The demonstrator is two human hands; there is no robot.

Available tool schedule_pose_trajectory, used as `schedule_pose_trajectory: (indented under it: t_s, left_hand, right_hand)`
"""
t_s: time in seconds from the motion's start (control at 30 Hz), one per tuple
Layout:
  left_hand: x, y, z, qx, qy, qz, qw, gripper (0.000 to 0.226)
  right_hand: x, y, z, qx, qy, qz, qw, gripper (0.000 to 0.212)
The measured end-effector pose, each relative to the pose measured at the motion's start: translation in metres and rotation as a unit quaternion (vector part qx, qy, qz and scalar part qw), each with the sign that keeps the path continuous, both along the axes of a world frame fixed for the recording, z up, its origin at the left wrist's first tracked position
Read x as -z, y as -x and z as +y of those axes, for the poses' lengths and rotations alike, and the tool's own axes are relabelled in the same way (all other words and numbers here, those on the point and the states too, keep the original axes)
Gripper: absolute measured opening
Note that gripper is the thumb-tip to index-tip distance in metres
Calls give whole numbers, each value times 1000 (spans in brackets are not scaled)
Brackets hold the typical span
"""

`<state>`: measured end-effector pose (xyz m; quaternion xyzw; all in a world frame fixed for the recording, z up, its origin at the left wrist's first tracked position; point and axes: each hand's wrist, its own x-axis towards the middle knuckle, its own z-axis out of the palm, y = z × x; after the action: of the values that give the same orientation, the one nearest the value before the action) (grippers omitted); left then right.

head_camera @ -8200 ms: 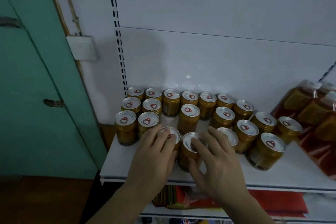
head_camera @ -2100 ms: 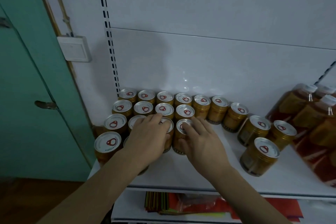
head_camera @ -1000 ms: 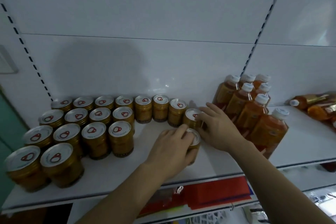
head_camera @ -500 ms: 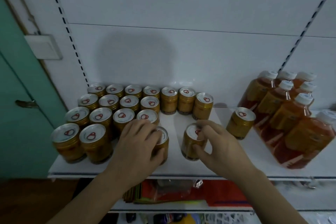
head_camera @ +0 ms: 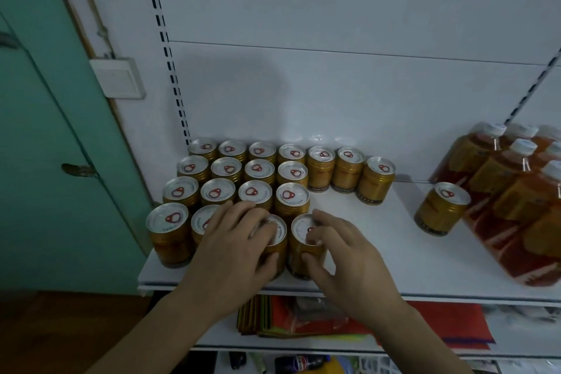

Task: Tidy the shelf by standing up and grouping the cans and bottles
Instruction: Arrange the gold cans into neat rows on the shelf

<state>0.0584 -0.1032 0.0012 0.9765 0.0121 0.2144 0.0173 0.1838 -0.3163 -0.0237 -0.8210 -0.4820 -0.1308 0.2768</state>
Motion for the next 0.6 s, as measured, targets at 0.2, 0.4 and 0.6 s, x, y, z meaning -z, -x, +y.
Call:
schedule_pose_trajectory:
  t_s: [0.2, 0.4, 0.6]
  left_hand:
    - [4, 2, 14, -5, 26, 2, 1000, 38]
    - [4, 1, 22, -10, 43, 6, 999, 36]
    - [6, 1, 23, 1, 68, 12, 998, 33]
  right_hand:
    - [3, 11, 15, 25, -8, -24, 999, 33]
    - [10, 17, 27, 49, -16, -54, 997, 38]
    - [9, 17, 30, 58, -11, -72, 996, 36]
